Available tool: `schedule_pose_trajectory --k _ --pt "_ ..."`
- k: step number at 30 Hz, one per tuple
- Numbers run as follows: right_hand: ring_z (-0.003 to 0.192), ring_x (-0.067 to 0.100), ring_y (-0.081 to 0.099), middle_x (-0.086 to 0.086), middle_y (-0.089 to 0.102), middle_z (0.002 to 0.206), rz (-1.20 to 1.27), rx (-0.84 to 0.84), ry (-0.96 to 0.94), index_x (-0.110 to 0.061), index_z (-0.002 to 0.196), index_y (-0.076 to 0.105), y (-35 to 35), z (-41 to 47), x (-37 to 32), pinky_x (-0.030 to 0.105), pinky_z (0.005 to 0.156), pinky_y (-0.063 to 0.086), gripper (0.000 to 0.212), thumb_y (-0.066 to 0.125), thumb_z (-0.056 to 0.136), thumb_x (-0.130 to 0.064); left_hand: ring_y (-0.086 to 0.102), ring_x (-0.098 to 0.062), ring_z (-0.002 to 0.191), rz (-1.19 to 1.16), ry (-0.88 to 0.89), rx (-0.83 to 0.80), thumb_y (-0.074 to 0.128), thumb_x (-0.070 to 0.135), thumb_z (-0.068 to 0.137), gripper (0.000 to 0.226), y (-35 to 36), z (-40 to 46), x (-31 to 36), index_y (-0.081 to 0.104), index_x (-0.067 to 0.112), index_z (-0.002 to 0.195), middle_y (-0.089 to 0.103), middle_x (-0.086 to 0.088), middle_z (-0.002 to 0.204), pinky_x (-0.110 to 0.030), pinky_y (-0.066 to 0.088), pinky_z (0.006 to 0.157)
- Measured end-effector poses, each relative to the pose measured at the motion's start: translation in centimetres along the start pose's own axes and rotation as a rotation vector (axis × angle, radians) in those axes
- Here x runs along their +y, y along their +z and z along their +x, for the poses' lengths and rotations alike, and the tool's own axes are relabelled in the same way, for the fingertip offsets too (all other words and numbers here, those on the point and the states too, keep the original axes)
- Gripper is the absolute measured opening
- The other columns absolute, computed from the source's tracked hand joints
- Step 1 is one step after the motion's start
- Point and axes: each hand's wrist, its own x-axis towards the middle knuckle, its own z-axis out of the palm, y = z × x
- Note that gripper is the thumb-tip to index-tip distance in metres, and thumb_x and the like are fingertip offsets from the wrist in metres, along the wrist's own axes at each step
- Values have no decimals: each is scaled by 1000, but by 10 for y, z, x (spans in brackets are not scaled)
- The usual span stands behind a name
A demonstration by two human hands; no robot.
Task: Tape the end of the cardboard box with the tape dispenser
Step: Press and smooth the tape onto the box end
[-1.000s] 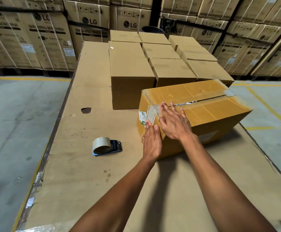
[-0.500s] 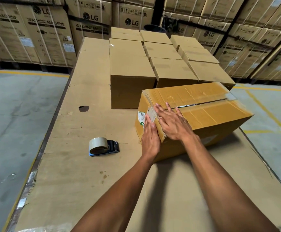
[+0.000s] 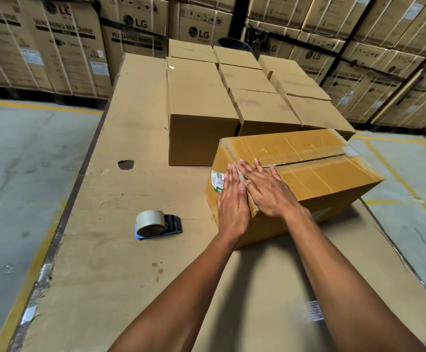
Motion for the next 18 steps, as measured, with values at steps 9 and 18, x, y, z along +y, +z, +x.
schedule_pose_trajectory --k 9,18 --pt "162 12 -13 -16 -7 175 -71 -21 93 -33 168 -4 3 1 -4 50 132 -7 62 21 112 -37 4 -9 167 62 -173 -84 9 70 110 70 -1 -10 -12 -7 40 172 3 16 181 -53 10 133" --pt "162 13 -13 -13 -5 176 -53 -42 173 -28 169 1 -3 7 -18 56 131 -6 64 19 111 -49 -4 -6 166 142 9 -154 13 61 112 71 -26 6 -4 -8 31 173 -9 14 181 -47 3 132"
